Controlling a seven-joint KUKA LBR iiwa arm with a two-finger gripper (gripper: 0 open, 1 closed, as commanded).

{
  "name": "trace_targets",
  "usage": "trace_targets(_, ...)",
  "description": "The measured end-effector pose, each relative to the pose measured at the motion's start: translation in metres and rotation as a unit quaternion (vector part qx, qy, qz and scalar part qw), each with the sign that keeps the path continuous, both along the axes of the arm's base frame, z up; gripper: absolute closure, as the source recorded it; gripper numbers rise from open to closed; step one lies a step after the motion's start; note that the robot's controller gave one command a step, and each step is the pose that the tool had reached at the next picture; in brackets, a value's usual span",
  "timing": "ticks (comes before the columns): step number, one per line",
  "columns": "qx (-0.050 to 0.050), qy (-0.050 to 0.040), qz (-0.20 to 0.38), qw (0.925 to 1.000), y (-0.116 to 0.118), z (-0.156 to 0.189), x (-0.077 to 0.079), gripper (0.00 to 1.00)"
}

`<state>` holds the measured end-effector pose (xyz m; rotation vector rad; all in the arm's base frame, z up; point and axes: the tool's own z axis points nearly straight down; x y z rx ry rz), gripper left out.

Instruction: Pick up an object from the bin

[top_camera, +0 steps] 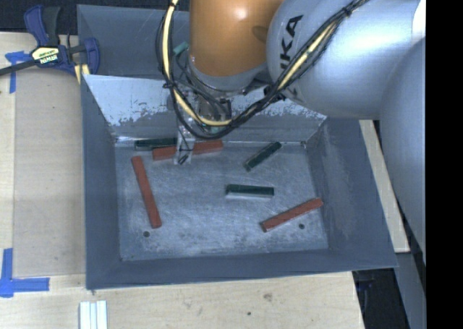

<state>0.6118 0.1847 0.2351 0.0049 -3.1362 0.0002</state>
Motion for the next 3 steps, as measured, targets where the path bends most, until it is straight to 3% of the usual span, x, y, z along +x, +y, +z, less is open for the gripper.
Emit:
trace_targets(1,-0.001,0.0,0.061,0.9981,-0.037,-0.127,-0.021,0.0)
trace_targets(2,0.0,-0.0068,0.024,0.9997,-0.09,-0.165,0.014,0.0)
trace_targets(3,0.002,-0.0111,0.025,0.9996,-0.086,-0.16,0.016,1.0)
